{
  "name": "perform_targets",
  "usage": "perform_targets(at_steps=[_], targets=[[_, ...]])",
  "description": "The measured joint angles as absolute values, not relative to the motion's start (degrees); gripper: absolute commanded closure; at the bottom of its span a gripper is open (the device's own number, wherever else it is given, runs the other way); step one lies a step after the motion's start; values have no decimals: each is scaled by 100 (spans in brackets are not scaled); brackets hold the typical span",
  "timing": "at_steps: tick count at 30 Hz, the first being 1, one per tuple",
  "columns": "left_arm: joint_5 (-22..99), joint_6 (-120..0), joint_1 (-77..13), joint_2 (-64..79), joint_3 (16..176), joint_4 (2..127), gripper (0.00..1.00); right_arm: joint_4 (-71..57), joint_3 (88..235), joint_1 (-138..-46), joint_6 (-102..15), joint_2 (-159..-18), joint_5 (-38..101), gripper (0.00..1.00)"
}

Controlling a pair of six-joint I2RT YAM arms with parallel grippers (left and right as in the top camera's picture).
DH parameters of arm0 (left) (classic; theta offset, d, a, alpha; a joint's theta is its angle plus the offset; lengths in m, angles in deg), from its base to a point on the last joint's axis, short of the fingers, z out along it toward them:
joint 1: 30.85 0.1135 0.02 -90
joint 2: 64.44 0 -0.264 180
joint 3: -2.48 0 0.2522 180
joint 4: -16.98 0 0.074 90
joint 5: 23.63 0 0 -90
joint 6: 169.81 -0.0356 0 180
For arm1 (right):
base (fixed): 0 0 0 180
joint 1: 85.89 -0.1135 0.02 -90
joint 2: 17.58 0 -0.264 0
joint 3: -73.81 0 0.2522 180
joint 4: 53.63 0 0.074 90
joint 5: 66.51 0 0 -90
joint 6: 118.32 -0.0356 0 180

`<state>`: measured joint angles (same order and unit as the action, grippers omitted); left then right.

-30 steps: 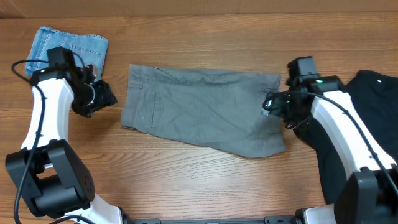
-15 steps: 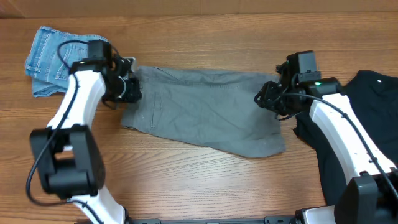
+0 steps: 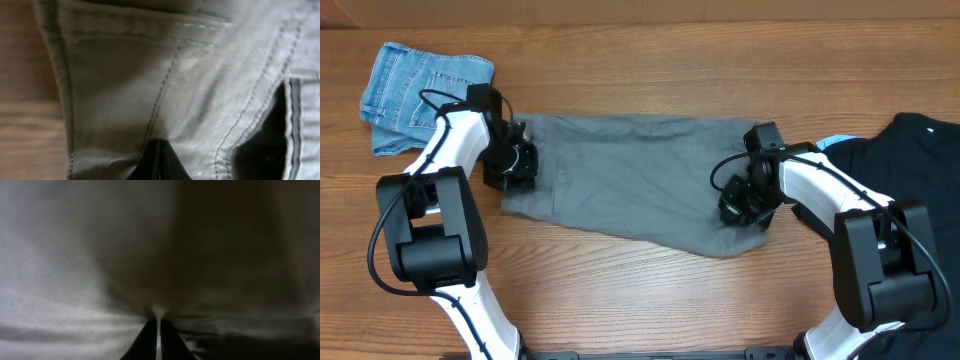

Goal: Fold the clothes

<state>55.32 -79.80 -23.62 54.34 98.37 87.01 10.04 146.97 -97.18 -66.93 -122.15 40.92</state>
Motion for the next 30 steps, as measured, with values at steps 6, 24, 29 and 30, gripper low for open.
perform_targets(at_steps=[6,24,29,30], targets=[[5735,-7773,-1989,5307,9832,8959,96,1581,14769,-9715,-7143,-12200,3552,92],[4212,-8632,-3234,4320,9826,7370,76,720,16502,-9610,-6243,-11986,3707,73],[4622,-8463,-3433,4739,9826,6743,78,353,16485,-9637,-6490,-12169,3832,74],[4762,-8369,-3403,4840,9826,6666,78,241,16474,-9648,-6542,-12229,3838,74]])
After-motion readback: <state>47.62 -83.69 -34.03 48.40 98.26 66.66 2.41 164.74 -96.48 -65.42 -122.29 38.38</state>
